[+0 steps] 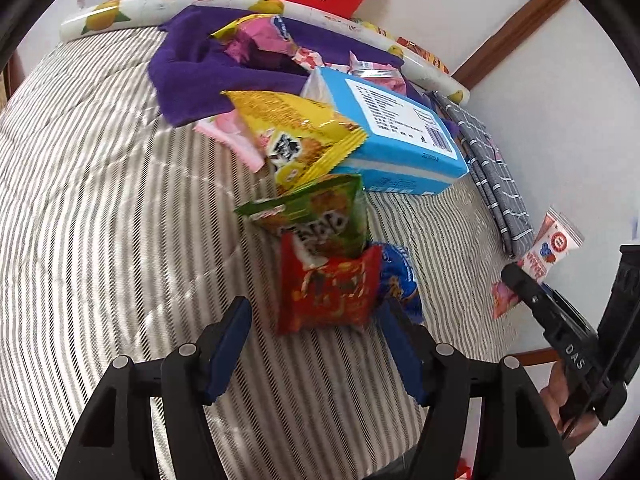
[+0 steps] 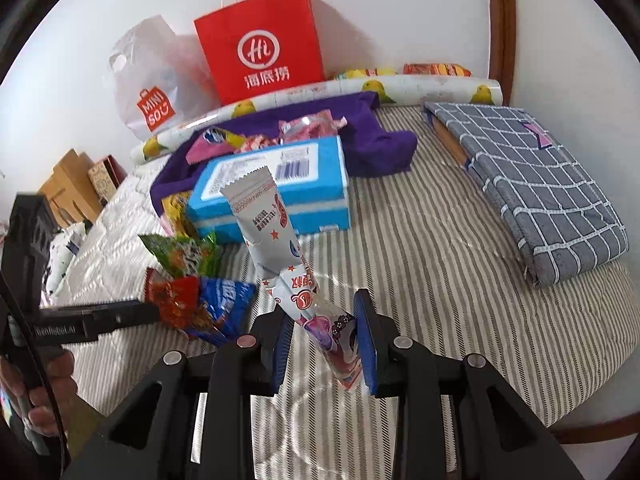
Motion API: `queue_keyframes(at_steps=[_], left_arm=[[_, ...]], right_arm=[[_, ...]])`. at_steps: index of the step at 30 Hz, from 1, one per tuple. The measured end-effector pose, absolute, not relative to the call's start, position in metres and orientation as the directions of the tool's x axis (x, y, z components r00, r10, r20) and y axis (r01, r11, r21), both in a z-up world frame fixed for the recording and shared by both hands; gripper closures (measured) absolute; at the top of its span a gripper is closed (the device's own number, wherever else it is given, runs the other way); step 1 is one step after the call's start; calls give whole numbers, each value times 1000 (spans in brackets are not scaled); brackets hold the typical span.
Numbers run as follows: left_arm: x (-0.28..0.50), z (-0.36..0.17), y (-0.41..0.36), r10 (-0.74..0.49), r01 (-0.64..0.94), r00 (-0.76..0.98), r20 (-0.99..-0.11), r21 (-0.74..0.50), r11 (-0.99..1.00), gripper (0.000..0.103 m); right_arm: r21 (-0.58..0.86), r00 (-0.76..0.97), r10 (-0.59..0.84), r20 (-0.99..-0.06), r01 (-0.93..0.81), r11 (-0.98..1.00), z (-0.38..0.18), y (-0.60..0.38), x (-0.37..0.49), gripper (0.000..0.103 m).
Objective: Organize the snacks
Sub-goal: 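Grasp the red chip bag with the left tool while the right tool holds the stick packet, then carry the red chip bag and stick packet over the purple towel with both tools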
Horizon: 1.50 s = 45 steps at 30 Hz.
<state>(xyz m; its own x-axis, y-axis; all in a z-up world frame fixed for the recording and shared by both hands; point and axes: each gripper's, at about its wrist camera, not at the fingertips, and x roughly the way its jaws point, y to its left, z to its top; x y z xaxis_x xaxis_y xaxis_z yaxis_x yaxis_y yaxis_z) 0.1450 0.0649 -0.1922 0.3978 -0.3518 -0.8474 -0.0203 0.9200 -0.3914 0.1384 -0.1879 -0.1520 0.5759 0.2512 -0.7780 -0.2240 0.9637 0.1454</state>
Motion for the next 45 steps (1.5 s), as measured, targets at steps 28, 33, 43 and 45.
queue_keyframes(at_steps=[28, 33, 43, 45], left_arm=[[141, -182, 65, -276, -36, 469, -839, -331, 943, 59], [132, -170, 75, -274, -41, 497, -823, -338, 940, 59], [124, -142, 91, -263, -37, 548, -794, -337, 941, 59], [123, -138, 93, -259, -36, 556, -790, -334, 942, 59]], right_arm=[[131, 561, 225, -797, -203, 970, -156, -201, 133, 73], [118, 568, 226, -791, -220, 968, -150, -190, 129, 73], [95, 597, 231, -768, -249, 964, -129, -171, 124, 73], [90, 605, 232, -762, -255, 963, -124, -167, 124, 73]])
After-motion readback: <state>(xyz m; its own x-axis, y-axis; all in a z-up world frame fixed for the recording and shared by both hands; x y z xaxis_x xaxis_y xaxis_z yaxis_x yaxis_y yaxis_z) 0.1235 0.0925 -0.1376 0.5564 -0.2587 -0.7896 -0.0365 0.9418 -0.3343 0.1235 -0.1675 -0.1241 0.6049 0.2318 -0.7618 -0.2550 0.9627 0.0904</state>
